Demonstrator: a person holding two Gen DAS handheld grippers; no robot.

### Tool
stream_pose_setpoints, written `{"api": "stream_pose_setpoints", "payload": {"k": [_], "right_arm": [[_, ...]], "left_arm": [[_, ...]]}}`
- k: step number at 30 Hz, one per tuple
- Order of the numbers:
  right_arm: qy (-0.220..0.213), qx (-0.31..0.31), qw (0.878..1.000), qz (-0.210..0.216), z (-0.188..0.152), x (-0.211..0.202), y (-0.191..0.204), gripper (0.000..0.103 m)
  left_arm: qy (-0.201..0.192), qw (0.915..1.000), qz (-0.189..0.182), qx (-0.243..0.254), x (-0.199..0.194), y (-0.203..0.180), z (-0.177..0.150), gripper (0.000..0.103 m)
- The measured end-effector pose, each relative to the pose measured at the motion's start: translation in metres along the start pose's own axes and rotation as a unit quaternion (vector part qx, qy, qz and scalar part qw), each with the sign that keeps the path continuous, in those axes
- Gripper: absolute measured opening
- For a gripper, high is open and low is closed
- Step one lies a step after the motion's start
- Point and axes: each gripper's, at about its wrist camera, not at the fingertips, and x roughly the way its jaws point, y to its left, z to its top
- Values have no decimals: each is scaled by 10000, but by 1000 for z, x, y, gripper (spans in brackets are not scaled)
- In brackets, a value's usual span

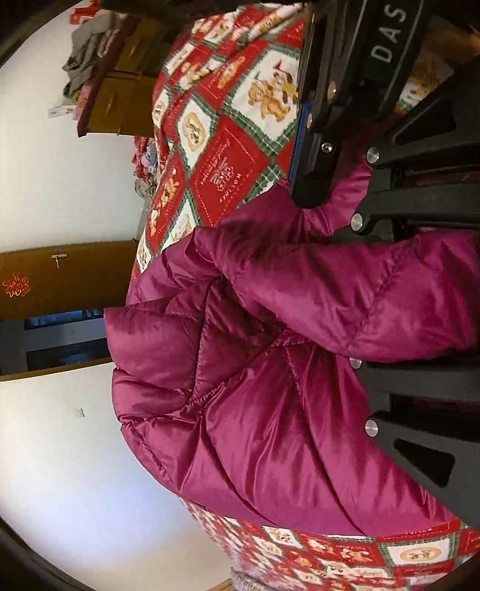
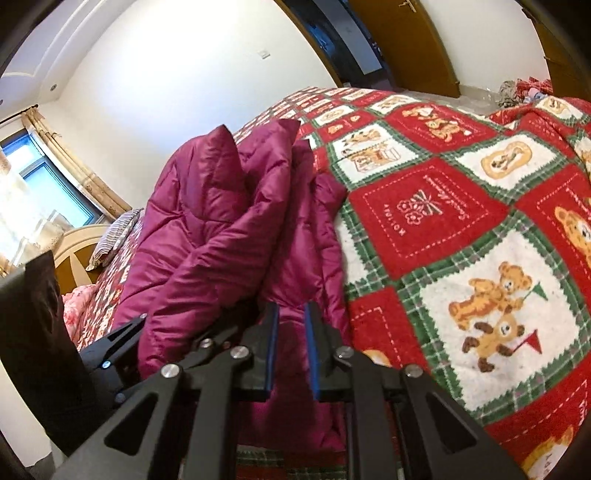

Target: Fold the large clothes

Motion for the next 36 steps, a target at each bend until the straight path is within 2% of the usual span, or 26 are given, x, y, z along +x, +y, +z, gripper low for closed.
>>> {"api": "stream_pose_setpoints", "payload": {"k": [6, 8, 10, 11, 15, 17, 21, 24, 26, 27, 28, 31, 34, 35, 36], "right_arm": [[95, 50, 9999, -33, 1, -1, -3, 17], [99, 103, 9998, -106, 1, -7, -5, 21], [25, 188, 9995, -246, 4, -16, -8, 50], [-72, 248, 9993, -252, 6, -22, -10, 53], [-329, 228, 9992, -99, 26, -39, -8, 54], [-360, 4, 9993, -46, 41, -38, 2, 54], [-82, -691, 9976, -26, 63, -14, 30, 54], [360, -828, 9952, 374, 72, 14, 44, 54], [548, -817, 9945, 365, 75, 29, 45, 50], [600, -827, 9945, 248, 75, 34, 44, 34], [677, -861, 9940, 27, 74, 41, 42, 25], [794, -681, 9945, 43, 69, 49, 30, 20], [801, -720, 9942, 39, 65, 52, 25, 17], [805, -743, 9940, 70, 64, 53, 24, 17], [789, -767, 9939, 47, 62, 53, 23, 17]], "left_arm": [[-106, 9997, 173, 127, 3, -5, -5, 28], [-105, 9997, 159, 123, 1, -3, -5, 28], [-110, 9998, 138, 120, 1, -2, -5, 28], [-117, 9998, 132, 125, 1, -2, -5, 28], [-172, 9997, 102, 119, 0, -2, -7, 28], [-191, 9998, 67, 87, 0, -2, -8, 28], [-210, 9998, -65, -3, -2, 3, -11, 28], [-195, 9996, -217, -55, -5, 8, -13, 29], [-200, 9994, -269, 23, -8, 10, -14, 30], [-194, 9993, -327, 67, -11, 11, -15, 34], [-165, 9990, -407, 68, -14, 13, -15, 36], [-87, 9977, -677, 26, -27, 21, -18, 42], [-89, 9965, -781, 290, -47, 28, -27, 44], [-82, 9962, -790, 371, -52, 31, -29, 47], [-79, 9957, -814, 430, -59, 34, -33, 55]]}}
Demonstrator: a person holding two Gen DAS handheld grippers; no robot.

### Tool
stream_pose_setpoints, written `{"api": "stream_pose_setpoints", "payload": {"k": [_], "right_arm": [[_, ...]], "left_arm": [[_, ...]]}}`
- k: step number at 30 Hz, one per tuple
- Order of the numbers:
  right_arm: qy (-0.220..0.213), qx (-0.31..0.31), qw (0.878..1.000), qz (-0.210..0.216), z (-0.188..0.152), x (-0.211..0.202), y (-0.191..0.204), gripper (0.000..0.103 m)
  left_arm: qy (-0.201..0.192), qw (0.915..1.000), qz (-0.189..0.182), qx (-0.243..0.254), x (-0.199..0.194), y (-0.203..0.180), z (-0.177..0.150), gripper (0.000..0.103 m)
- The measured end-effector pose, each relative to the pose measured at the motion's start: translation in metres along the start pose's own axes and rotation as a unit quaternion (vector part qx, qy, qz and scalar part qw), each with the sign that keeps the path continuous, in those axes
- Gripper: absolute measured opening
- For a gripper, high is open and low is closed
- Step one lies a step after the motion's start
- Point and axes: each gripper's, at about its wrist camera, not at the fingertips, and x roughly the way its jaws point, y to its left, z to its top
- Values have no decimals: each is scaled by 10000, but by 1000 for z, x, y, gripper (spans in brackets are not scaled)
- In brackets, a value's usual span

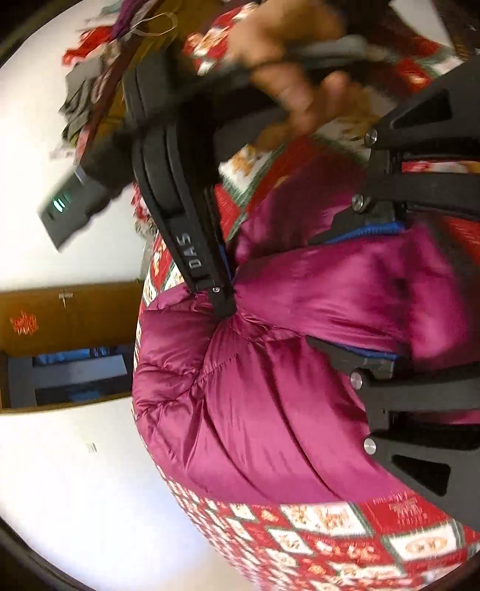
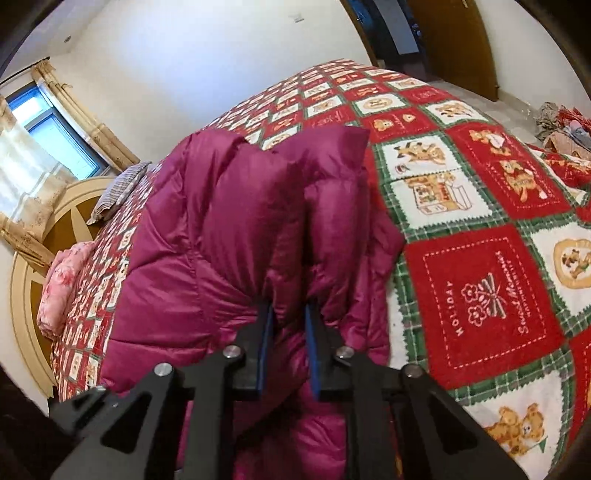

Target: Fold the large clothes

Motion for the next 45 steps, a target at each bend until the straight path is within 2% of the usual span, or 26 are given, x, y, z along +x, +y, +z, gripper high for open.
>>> {"api": "stream_pose_setpoints", "payload": {"k": [3, 5, 9, 11, 12, 13, 15, 16, 17, 19, 22, 24, 25, 28, 30, 31, 32, 33, 35, 36, 40, 42, 45], "right_arm": [[3, 114, 9999, 100, -2, 6, -8, 17], [6, 275, 9993, 272, -3, 6, -13, 17], [-8, 491, 9972, 573, -5, 3, -25, 17], [-15, 580, 9963, 637, -5, 0, -26, 17], [-20, 622, 9958, 666, -5, -1, -27, 17], [-33, 669, 9954, 685, -5, -3, -27, 18], [-114, 638, 9963, 569, -7, -11, -22, 19], [-194, 562, 9972, 458, -8, -17, -18, 24], [-280, 475, 9978, 364, -11, -23, -14, 26], [-477, 272, 9984, 151, -17, -40, -3, 28], [-682, 68, 9976, 106, -31, -71, 11, 30], [-784, -112, 9967, 184, -42, -91, 25, 38], [-824, -191, 9960, 279, -46, -97, 31, 43], [-902, -377, 9924, 749, -56, -114, 51, 44], [-811, -390, 9886, 1206, -59, -115, 62, 44], [-724, -426, 9879, 1301, -60, -109, 68, 43], [-669, -529, 9885, 1248, -62, -105, 73, 43], [-630, -726, 9903, 1002, -64, -97, 81, 40], [-546, -915, 9927, 563, -66, -85, 87, 30], [-466, -922, 9941, 339, -67, -78, 85, 25], [-171, -595, 9976, -319, -78, -62, 50, 23], [-27, -307, 9990, -330, -82, -59, 33, 18], [164, 522, 9985, 65, -96, -45, -4, 15]], "left_arm": [[-123, 9995, -266, 114, -29, 9, -11, 63], [-262, 9985, -468, 67, -47, 21, -17, 65], [-625, 9940, -594, -671, -65, 62, -9, 69], [-847, 9853, -441, -1419, -64, 105, 2, 73], [-884, 9821, -351, -1624, -60, 118, 9, 73], [-885, 9778, -112, -1898, -48, 140, 17, 74], [-708, 9734, 407, -2142, -27, 173, 24, 73], [-497, 9712, 706, -2221, -6, 184, 29, 73], [-308, 9701, 814, -2264, 11, 190, 29, 74], [0, 9685, 869, -2332, 37, 189, 21, 74], [-32, 9669, 1040, -2331, 41, 178, 12, 74], [-25, 9690, 1213, -2153, 39, 169, 12, 74], [4, 9700, 1249, -2088, 38, 166, 13, 74], [24, 9703, 1195, -2104, 35, 171, 12, 74], [17, 9683, 1172, -2205, 34, 174, 9, 75], [25, 9678, 1189, -2219, 36, 176, 10, 75], [41, 9675, 1230, -2207, 36, 175, 10, 75], [61, 9676, 1270, -2181, 36, 174, 11, 75], [100, 9678, 1315, -2146, 36, 172, 11, 75], [103, 9677, 1307, -2155, 34, 172, 10, 75], [84, 9652, 1254, -2292, 33, 175, 4, 76], [87, 9651, 1277, -2286, 34, 175, 3, 77], [81, 9666, 1338, -2186, 36, 172, 4, 77]]}}
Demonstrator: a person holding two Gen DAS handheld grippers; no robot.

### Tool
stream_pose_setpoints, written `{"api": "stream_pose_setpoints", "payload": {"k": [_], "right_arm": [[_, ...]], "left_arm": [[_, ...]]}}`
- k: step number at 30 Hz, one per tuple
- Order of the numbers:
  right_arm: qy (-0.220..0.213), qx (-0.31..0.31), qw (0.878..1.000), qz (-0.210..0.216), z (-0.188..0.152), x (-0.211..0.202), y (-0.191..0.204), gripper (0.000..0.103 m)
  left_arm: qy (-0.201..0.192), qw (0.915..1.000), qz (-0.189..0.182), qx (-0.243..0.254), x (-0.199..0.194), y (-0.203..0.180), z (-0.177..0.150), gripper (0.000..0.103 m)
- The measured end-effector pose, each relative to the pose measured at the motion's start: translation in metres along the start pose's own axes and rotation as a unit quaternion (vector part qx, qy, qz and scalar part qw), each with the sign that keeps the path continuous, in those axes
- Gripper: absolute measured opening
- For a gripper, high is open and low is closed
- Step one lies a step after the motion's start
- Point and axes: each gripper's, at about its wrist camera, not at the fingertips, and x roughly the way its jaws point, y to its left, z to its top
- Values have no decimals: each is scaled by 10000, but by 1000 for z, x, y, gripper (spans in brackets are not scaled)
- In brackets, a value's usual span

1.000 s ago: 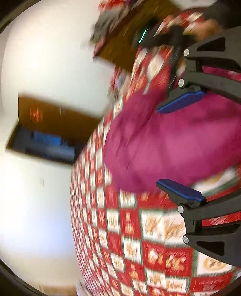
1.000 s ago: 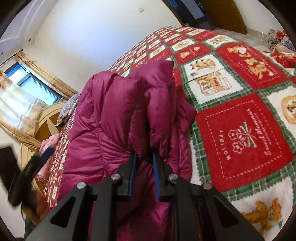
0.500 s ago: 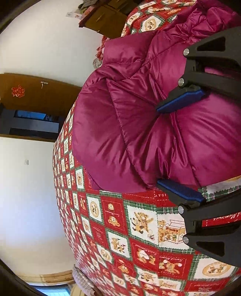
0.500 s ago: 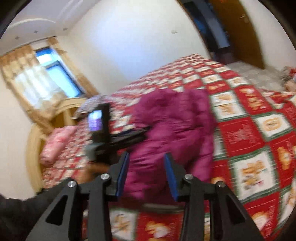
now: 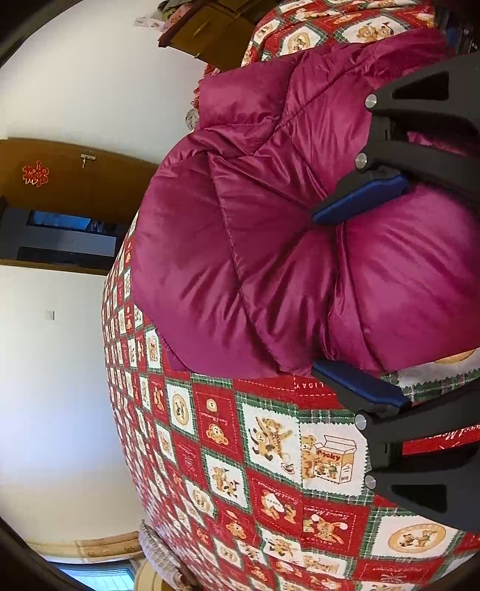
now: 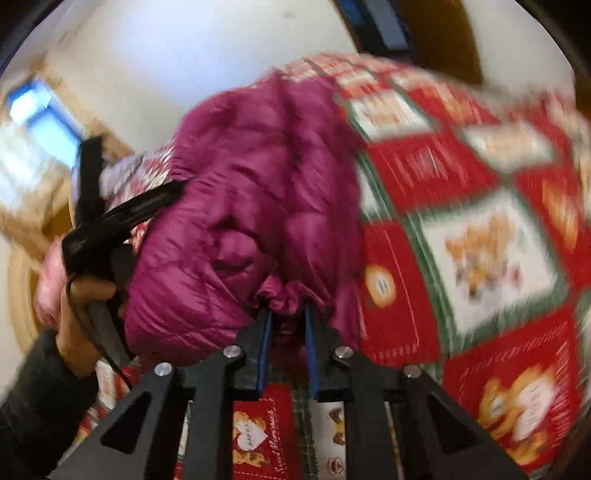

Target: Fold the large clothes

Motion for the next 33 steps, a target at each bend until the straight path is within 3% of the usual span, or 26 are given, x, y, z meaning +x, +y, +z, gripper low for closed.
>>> {"api": "stream_pose_setpoints", "payload": {"k": [3, 7, 10, 13, 16, 19, 24, 27, 33], "right_arm": [[60, 253, 9995, 181, -5, 0, -13, 14], [121, -42, 9999, -60, 8, -21, -4, 18], [-548, -232, 9978, -306, 43, -57, 11, 19], [-1048, -279, 9926, -543, 91, -65, 32, 20], [-1134, -280, 9926, -344, 138, -34, 57, 25], [-894, -497, 9920, -738, 169, 18, 74, 25], [-716, -833, 9786, -1742, 161, 73, 58, 21], [-746, -861, 9773, -1789, 147, 80, 40, 19], [-839, -794, 9797, -1641, 141, 85, 30, 19]], "left_arm": [[-52, 9999, 65, 99, -1, -2, -2, 78], [-37, 9999, 115, 53, -1, -2, -3, 78], [-50, 9999, 148, 5, -2, -3, -3, 78], [-48, 9997, 226, -10, -2, -6, -3, 78], [-37, 9997, 243, -20, -3, -7, -3, 79], [-6, 9997, 236, -27, -3, -7, -2, 79], [98, 9999, 94, -13, -3, -3, 2, 79], [179, 9998, 7, 60, -6, -2, 13, 80], [-40, 9975, 461, 526, -6, -13, 36, 80]]}}
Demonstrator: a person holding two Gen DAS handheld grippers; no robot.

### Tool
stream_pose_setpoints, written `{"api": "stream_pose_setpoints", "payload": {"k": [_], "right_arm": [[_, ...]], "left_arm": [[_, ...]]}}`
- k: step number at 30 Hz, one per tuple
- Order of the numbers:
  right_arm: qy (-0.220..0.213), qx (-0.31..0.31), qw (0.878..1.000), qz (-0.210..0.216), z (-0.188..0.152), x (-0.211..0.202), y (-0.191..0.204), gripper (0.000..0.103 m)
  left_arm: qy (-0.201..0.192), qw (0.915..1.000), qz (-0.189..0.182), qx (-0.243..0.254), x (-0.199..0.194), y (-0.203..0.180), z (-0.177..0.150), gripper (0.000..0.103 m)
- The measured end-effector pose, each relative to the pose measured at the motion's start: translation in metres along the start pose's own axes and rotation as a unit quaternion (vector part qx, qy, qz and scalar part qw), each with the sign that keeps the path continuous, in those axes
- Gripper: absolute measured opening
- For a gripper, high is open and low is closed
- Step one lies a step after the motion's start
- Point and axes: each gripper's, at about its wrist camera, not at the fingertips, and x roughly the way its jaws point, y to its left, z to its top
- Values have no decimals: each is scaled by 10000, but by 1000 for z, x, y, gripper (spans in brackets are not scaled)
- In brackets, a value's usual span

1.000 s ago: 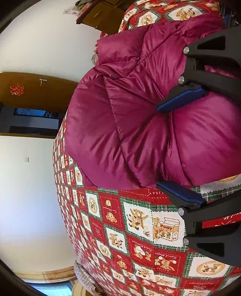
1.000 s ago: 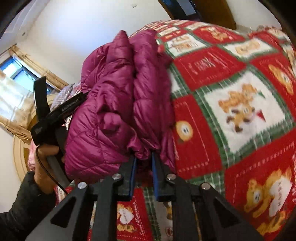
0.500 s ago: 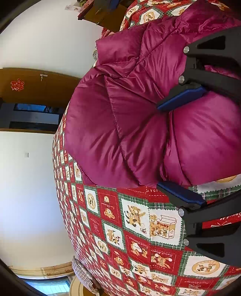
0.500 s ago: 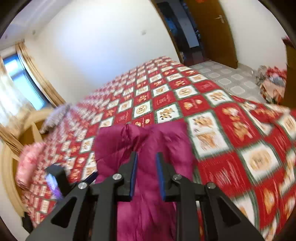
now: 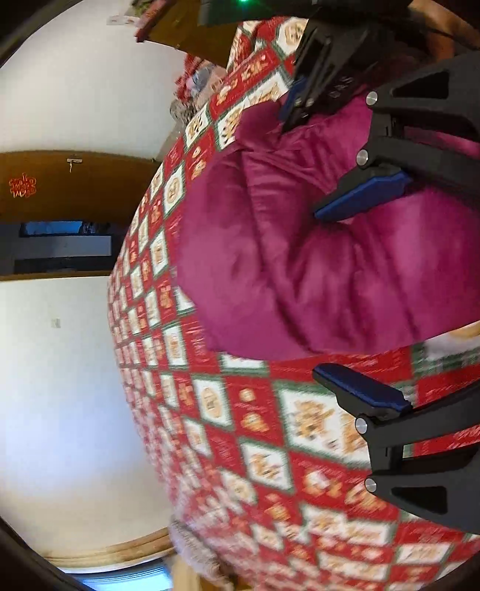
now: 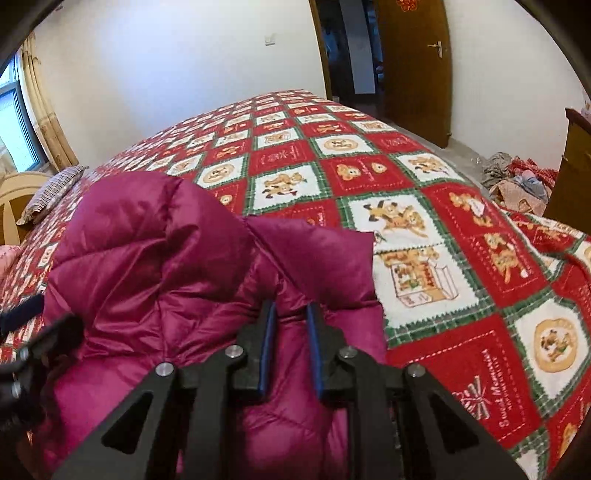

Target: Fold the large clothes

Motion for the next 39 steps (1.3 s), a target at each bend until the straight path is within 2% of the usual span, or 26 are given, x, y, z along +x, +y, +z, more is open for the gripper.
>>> {"api": "stream_pose_setpoints", "payload": {"k": [5, 9, 14, 20, 28, 31, 35, 39], "right_arm": [[86, 118, 9997, 213, 0, 6, -5, 19], [122, 289, 9987, 407, -1, 8, -11, 19], [96, 420, 9974, 571, -3, 11, -16, 19], [75, 605, 9951, 776, -4, 11, -21, 19], [67, 608, 9955, 729, -5, 11, -20, 19], [80, 592, 9958, 700, -5, 12, -20, 19], [85, 500, 9970, 580, -4, 13, -17, 19], [47, 422, 9980, 464, -6, 11, -14, 18]], "left_arm": [[61, 10000, 64, -33, 24, 1, 16, 80], [220, 9994, 245, -49, 41, -1, 22, 90], [319, 9982, 484, 125, 58, -10, 21, 95], [458, 9971, 585, 161, 75, -14, 16, 101], [631, 9970, 437, 71, 90, -14, 11, 102], [788, 9967, 127, -175, 97, -5, 11, 102], [1055, 9913, -419, -667, 106, 12, 10, 102], [928, 9941, -189, -522, 92, 7, 9, 102]]}}
